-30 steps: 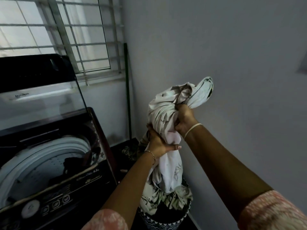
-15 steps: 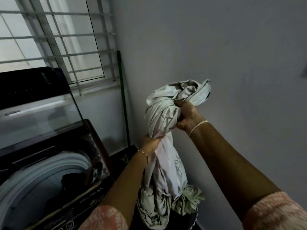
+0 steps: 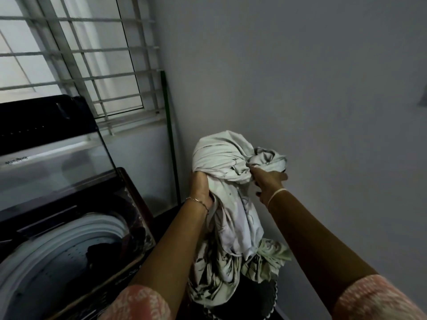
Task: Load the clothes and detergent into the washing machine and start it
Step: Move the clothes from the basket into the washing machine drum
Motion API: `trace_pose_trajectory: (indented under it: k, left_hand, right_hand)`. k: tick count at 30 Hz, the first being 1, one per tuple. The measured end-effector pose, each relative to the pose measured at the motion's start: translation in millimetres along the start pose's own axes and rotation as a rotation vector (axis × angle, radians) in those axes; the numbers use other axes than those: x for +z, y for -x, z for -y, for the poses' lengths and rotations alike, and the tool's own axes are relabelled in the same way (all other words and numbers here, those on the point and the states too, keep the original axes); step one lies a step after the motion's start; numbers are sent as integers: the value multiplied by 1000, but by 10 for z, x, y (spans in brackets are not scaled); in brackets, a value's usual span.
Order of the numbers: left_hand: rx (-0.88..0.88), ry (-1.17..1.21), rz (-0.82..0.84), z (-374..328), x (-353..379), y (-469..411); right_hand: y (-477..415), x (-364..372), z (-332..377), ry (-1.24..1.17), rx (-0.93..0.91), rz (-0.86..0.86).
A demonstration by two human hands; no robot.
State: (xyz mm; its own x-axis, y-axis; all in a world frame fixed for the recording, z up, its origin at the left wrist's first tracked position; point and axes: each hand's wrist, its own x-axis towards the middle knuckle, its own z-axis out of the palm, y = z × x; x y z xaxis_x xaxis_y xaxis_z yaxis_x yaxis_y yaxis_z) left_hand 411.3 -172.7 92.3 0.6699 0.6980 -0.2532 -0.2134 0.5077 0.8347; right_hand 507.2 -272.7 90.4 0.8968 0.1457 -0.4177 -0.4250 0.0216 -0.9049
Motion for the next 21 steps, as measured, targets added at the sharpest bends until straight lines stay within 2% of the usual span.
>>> trace_pose_trajectory:
  k: [3, 5, 6, 7, 9, 10, 11, 13, 14, 16, 18, 21]
  left_hand:
    - [12, 20, -3, -136, 40, 47]
    - [54, 8, 35, -172, 77, 111]
    - [71, 21, 41, -182, 88, 126]
    - [77, 19, 40, -188, 102, 149]
    - [50, -1, 42, -199, 94, 118]
    - [36, -24, 42, -206, 102, 121]
    - [31, -19, 42, -210, 119, 133]
    - [30, 102, 117, -228, 177, 226]
    - [25, 198, 165, -223, 237, 255]
    - [-22, 309, 221, -228, 346, 295]
    - [-52, 365, 264, -252, 415, 295]
    - [-42, 424, 311, -309, 465, 355]
  right_hand:
    - [-135, -56, -110, 312, -349, -228]
    - [-158, -78, -107, 516, -604, -133]
    - [-207, -93, -102, 541, -633, 11]
    - [-158, -128, -68, 520, -586, 208]
    - [-43, -246, -30, 413, -367, 655]
    - [-3, -314, -21, 357, -290, 815]
    - [12, -383, -26, 316, -252, 941]
    - [-2, -431, -64, 354, -258, 1071]
    - [-6, -416, -104, 441, -292, 1042]
    - [43, -310, -206, 594, -426, 834]
    - [51, -214, -284, 540, -553, 662]
    - [7, -165, -307, 380, -688, 519]
